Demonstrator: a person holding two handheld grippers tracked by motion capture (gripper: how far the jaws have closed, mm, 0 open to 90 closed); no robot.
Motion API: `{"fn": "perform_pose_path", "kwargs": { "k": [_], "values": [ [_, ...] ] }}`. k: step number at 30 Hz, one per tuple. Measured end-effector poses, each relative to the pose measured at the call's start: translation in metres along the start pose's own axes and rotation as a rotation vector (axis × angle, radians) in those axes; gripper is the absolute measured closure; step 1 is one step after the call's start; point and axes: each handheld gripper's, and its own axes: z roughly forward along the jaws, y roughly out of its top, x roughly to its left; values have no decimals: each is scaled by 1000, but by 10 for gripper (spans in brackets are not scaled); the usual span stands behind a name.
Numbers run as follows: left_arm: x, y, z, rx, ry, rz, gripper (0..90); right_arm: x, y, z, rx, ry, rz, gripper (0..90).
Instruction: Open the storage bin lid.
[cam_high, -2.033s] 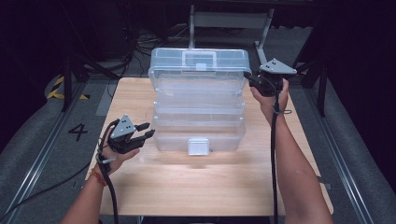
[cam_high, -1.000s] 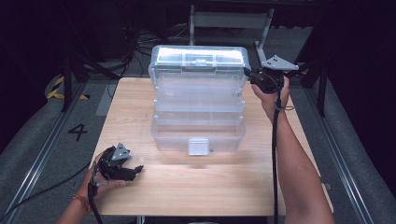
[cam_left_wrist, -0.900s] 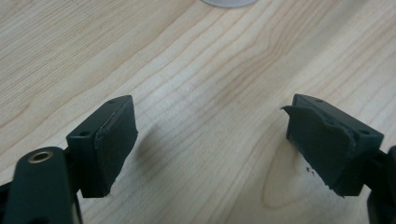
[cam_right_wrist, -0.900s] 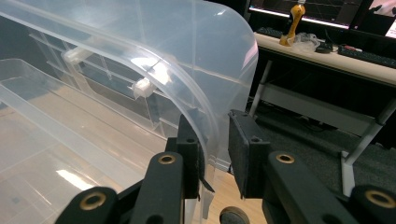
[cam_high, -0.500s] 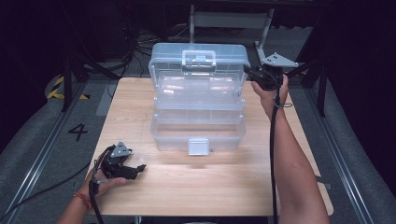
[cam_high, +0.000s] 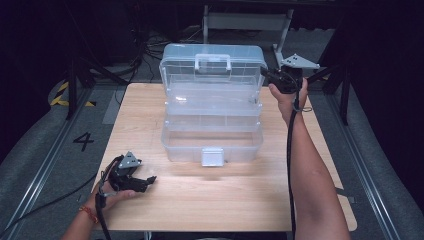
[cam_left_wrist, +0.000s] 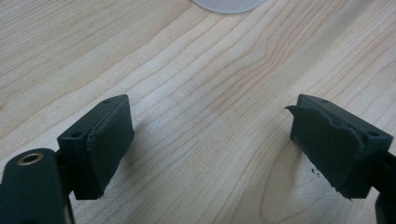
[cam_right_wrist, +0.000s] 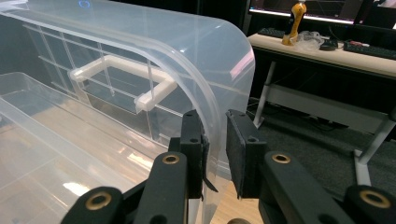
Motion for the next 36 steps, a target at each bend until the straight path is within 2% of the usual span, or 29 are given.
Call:
{"fn": "perform_pose_path", "kwargs": {
  "k": [4,10,11,12,16,26,36],
  "values": [
    [0,0,0,-1,3,6,138,1,1,2,3,-6,-3,780],
    [0,0,0,-1,5,5,138,-1,1,4,-10,-7,20,791],
    [0,0,0,-4,8,6,138,-2,2,4,-17,-6,25,855],
    [0,0,0,-1,7,4,138,-2,3,4,-12,-25,7,853],
    [0,0,1,-8,10,2,139,-3,8,8,14,-38,-36,851],
    [0,0,1,-9,11,3,139,-12,10,22,18,-28,6,852],
    [0,0,0,-7,12,3,138,-16,14,28,41,-18,6,850]
  ]
}}
